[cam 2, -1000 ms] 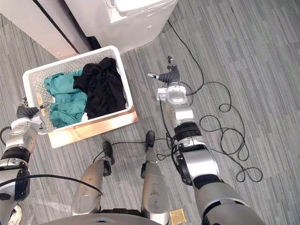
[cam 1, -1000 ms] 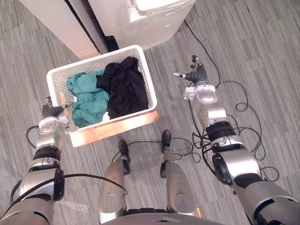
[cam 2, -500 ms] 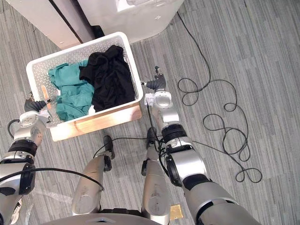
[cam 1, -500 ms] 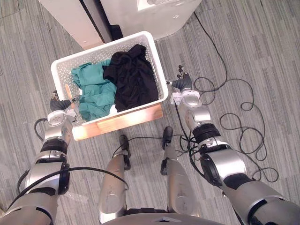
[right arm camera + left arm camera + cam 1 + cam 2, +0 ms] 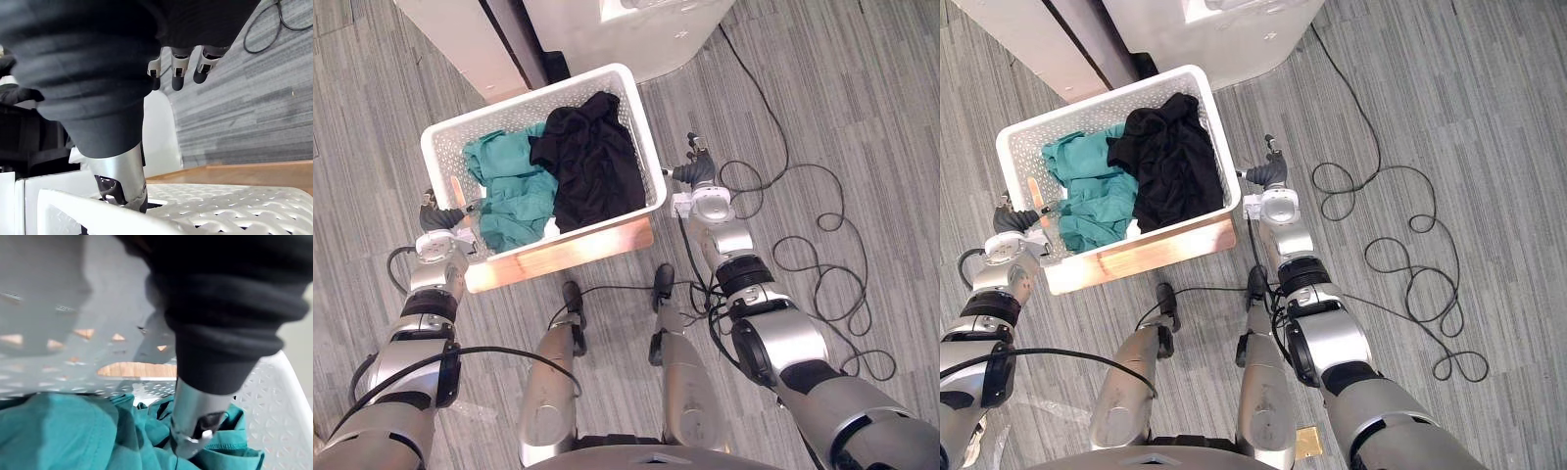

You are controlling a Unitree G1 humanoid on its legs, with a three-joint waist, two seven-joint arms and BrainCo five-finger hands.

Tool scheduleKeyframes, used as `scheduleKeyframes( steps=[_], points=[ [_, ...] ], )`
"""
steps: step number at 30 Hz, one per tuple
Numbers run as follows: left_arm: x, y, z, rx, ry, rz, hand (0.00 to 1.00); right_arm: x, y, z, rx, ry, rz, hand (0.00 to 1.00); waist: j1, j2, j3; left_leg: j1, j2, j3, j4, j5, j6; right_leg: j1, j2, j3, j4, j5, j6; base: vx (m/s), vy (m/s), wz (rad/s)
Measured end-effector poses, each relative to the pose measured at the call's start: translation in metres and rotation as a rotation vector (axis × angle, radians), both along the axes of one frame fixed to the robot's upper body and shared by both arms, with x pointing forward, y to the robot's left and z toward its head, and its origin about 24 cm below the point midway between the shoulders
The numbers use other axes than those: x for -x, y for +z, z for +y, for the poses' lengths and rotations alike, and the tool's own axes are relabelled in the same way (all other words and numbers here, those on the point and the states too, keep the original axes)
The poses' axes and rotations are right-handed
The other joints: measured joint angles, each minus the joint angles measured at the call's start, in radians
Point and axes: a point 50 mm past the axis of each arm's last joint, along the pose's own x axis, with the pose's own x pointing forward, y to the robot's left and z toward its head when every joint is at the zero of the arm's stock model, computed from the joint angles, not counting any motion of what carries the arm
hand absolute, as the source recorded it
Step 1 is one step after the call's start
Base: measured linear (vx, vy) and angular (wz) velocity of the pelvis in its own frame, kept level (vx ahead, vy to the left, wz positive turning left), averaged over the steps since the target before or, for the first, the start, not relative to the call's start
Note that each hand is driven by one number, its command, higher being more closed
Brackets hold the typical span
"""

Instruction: Pick up the laundry basket with both hands and put the clothes into the washing machine.

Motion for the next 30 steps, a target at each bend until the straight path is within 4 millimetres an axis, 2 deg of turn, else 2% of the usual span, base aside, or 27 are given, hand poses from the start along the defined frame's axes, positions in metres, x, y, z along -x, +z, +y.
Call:
scheduleKeyframes(
  steps=[12,19,23,30],
  points=[
    [-0.003,0.0,-0.015,-0.025,-0.039,-0.004,0.0,0.003,0.0,-0.019,-0.074,-0.098,-0.006,0.0,-0.001,-0.007,0.004,0.006,-0.001,0.006,0.003,0.0,0.0,0.003,-0.003,0.006,0.002,0.004,0.005,0.0,0.0,0.0],
    [-0.003,-0.001,-0.016,-0.015,-0.032,-0.006,0.0,0.007,0.027,-0.021,-0.109,-0.139,-0.122,0.0,-0.004,-0.009,0.005,0.007,-0.001,0.015,0.007,-0.002,0.003,0.0,-0.005,0.016,0.002,0.006,0.009,0.0,0.0,-0.02],
    [-0.002,-0.002,-0.019,-0.01,-0.038,-0.016,0.0,0.01,0.044,-0.016,-0.124,-0.129,-0.197,0.0,-0.003,-0.01,0.006,0.004,-0.001,0.017,0.017,-0.008,0.006,0.0,-0.007,0.019,0.004,0.005,0.012,0.0,0.0,0.0],
    [-0.004,0.004,-0.024,-0.018,-0.033,-0.044,0.0,0.014,0.058,-0.001,-0.131,-0.13,-0.261,0.0,0.0,-0.012,0.006,-0.016,-0.003,0.015,0.025,-0.009,0.01,-0.021,-0.014,0.019,0.016,0.005,0.015,0.0,-0.009,0.0]
  ],
)
